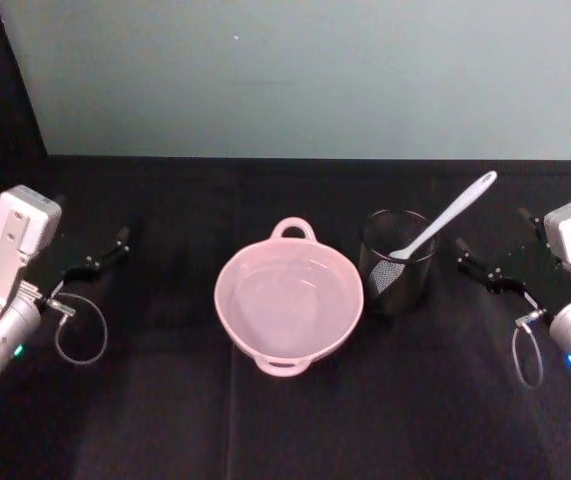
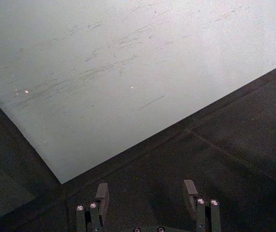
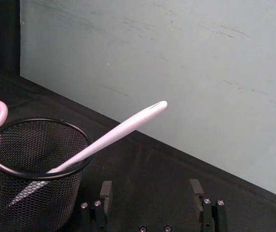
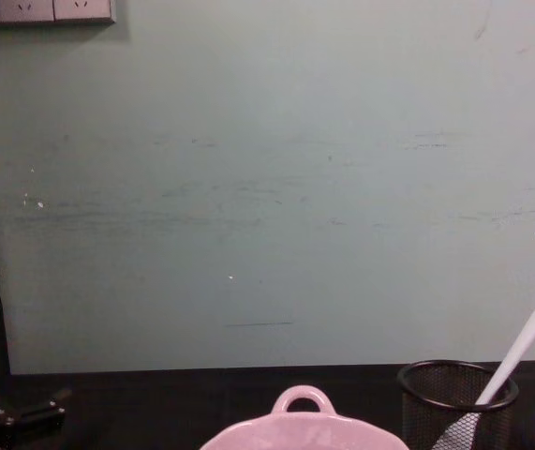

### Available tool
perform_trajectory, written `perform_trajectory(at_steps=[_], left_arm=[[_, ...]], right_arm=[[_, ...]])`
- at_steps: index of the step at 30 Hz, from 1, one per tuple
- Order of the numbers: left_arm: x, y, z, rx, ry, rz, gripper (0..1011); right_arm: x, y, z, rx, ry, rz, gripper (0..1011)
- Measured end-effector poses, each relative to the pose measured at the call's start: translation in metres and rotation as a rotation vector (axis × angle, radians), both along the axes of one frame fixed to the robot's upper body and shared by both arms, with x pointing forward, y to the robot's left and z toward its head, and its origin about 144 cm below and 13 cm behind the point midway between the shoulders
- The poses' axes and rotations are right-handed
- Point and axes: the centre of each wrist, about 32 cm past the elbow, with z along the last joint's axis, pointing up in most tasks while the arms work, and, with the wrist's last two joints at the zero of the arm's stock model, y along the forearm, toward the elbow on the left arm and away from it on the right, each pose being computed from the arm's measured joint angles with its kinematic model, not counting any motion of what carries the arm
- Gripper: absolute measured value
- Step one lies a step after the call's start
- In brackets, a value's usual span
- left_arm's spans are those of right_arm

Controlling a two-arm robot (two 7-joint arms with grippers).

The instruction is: Use the one hand to pick up the spoon and stir the clear water in the bowl.

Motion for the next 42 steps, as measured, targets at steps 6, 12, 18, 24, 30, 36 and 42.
perform_trajectory(at_steps=[6, 12, 18, 24, 30, 36, 42], left_arm=[[0.000, 0.000, 0.000, 0.000, 0.000, 0.000, 1011], [0.000, 0.000, 0.000, 0.000, 0.000, 0.000, 1011], [0.000, 0.000, 0.000, 0.000, 0.000, 0.000, 1011], [0.000, 0.000, 0.000, 0.000, 0.000, 0.000, 1011], [0.000, 0.000, 0.000, 0.000, 0.000, 0.000, 1011], [0.000, 0.000, 0.000, 0.000, 0.000, 0.000, 1011], [0.000, 0.000, 0.000, 0.000, 0.000, 0.000, 1011]], right_arm=[[0.000, 0.000, 0.000, 0.000, 0.000, 0.000, 1002], [0.000, 0.000, 0.000, 0.000, 0.000, 0.000, 1002], [0.000, 0.000, 0.000, 0.000, 0.000, 0.000, 1002], [0.000, 0.000, 0.000, 0.000, 0.000, 0.000, 1002], [0.000, 0.000, 0.000, 0.000, 0.000, 0.000, 1002], [-0.002, 0.001, 0.001, 0.033, -0.011, 0.021, 1002], [-0.016, 0.003, 0.008, 0.073, -0.029, 0.028, 1002]])
